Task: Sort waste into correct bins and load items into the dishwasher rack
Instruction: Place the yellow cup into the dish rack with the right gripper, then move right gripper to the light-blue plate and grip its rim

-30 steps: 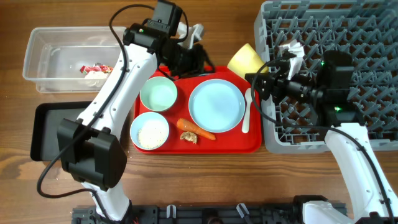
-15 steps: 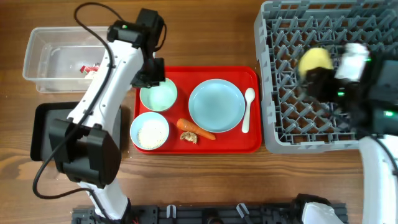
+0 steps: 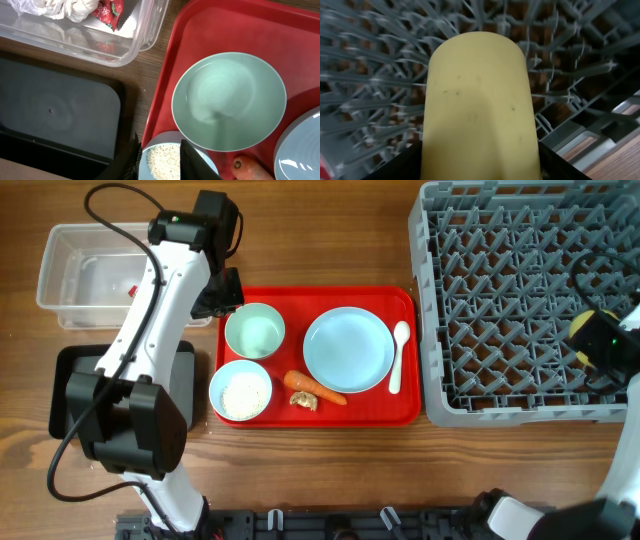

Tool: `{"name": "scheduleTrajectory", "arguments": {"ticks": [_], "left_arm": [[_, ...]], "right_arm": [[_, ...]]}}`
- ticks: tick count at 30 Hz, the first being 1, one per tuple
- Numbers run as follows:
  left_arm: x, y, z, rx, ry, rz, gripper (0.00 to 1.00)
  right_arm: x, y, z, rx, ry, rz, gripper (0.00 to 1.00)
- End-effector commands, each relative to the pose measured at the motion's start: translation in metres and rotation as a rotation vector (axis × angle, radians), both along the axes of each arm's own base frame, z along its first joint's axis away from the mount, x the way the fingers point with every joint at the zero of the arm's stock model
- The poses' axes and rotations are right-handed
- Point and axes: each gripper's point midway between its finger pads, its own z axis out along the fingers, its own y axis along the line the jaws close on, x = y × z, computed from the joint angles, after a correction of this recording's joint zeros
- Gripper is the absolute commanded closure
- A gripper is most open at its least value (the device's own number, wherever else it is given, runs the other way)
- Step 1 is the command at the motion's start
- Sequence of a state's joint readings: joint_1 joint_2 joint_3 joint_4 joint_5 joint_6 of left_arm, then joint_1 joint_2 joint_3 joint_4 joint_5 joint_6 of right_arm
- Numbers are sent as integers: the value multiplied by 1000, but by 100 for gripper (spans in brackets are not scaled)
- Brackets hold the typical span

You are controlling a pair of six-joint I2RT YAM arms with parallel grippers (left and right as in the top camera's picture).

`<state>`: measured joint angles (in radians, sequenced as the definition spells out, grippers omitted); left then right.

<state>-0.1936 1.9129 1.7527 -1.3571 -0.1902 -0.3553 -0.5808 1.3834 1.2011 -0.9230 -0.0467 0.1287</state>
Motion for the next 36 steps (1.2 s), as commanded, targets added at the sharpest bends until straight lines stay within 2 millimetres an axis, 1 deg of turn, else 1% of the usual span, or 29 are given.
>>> {"name": "scheduleTrajectory", "arguments": {"ticks": [1,3,4,5,6,8,9,14,16,20,23,24,25,27,29,31,32,34,36], "left_arm": [[2,3,5,11,-23,21,73],[2,3,5,11,-23,21,73],[2,3,5,11,-23,21,73],[2,3,5,11,-23,21,73],[2,3,5,11,-23,21,73],[2,2,5,7,-23,21,72],[2,2,5,3,-22,20,72],[2,0,5,-3,-21,20,72],[2,0,5,-4,-21,20,72],[2,0,5,-4,-21,20,71],[2,0,5,-4,-20,20,70],[2,0,5,-4,-20,20,66],[2,0,5,-4,-20,20,65],[1,-2,4,-17,-17,19,61],[1,-7,3,-46,-11,18,57],[0,-8,3,-56,-10,25,55],[0,-8,3,-56,-11,31,55],[0,-7,5,-59,-18,54,55],[-1,-2,8,-61,-25,80,55]], "right_arm": [[3,-11,-20,26,55,-47,43],[5,-12,-29,40,77,-48,43],[5,-12,-33,46,86,-47,41],[7,-13,-36,49,91,-47,34],[9,-14,-39,53,90,-46,25],[16,-15,-38,53,61,-39,3],[20,-16,-36,54,41,-35,0],[32,-14,-19,68,-55,-63,0],[38,-7,-11,87,-104,-27,0],[43,5,5,120,-172,23,2],[50,27,25,163,-259,146,6],[53,36,32,175,-288,199,7],[55,46,38,190,-316,243,7],[59,67,51,211,-366,349,8],[63,94,61,223,-398,455,8],[65,118,64,218,-397,543,8],[66,134,64,222,-389,598,7],[67,165,61,226,-364,693,8],[67,192,56,199,-329,774,8]]}}
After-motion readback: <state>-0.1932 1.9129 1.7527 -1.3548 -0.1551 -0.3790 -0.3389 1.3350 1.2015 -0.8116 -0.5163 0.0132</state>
